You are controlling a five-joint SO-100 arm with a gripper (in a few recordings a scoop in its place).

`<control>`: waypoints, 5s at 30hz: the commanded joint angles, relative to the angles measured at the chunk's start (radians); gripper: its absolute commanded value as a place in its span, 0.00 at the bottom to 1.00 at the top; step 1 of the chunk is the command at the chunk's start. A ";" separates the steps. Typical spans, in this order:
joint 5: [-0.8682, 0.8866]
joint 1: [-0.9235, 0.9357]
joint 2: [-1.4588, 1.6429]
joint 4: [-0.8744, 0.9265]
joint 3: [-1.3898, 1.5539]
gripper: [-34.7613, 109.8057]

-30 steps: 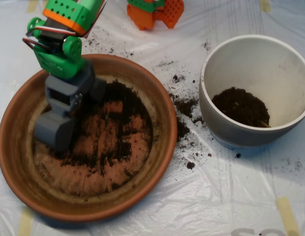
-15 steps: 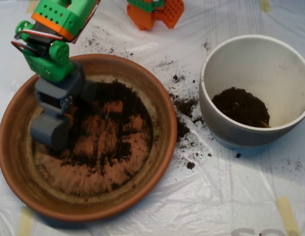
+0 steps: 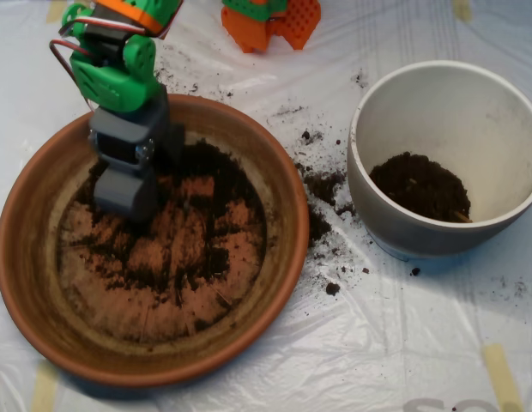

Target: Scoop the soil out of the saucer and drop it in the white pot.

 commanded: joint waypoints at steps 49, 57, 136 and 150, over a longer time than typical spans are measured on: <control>-0.005 -0.980 0.380 0.514 -0.689 0.24; -0.046 -1.065 0.367 0.500 -0.675 0.38; -0.081 -0.284 -0.092 0.272 -0.288 0.56; -0.130 -0.264 0.023 0.109 -0.014 0.61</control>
